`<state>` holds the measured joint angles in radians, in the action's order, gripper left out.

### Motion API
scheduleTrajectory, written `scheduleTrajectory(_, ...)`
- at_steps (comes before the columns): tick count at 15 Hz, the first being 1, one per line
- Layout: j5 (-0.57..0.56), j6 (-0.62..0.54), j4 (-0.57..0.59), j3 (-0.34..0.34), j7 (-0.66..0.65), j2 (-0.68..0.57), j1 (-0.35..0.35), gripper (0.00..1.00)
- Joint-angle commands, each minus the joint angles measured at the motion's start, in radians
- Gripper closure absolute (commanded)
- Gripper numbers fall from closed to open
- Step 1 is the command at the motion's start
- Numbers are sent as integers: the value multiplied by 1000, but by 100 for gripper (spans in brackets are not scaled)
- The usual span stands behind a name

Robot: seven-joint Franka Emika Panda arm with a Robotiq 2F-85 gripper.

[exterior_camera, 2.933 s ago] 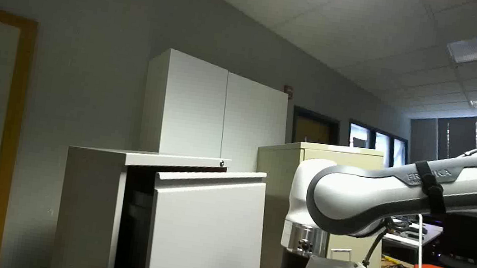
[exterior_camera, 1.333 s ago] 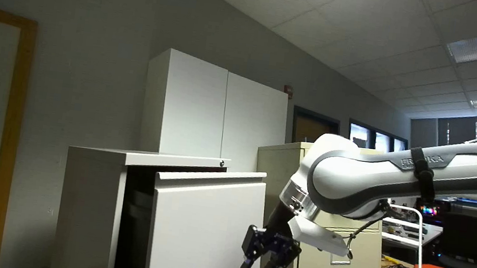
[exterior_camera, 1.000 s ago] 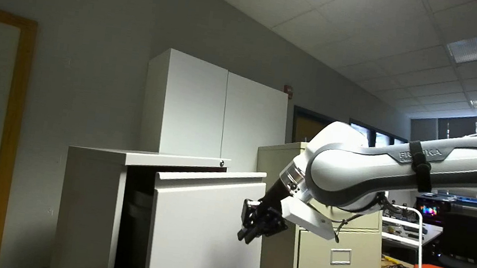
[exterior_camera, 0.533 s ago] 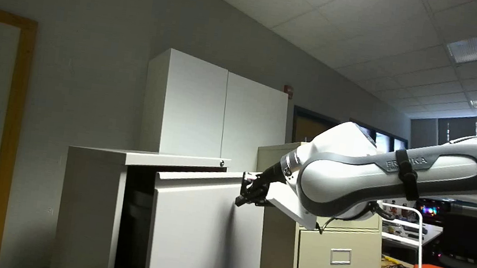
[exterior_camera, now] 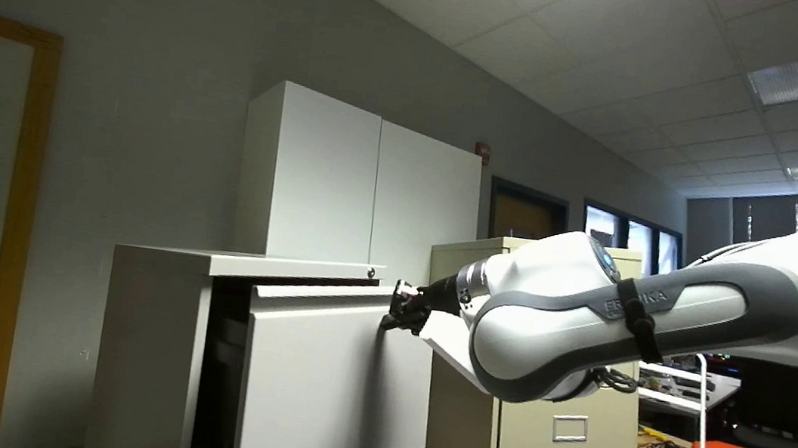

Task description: Close the top drawer of the left cabinet

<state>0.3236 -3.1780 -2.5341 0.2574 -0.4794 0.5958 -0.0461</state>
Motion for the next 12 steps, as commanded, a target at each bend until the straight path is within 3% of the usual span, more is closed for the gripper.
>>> scheduleTrajectory(1, 22, -93, 65, -12, 1, -125, 38, 96)
scheduleTrajectory(6, 33, -137, 150, -79, 13, -262, 136, 96)
scheduleTrajectory(12, 16, -122, 273, -233, -2, -383, 299, 96)
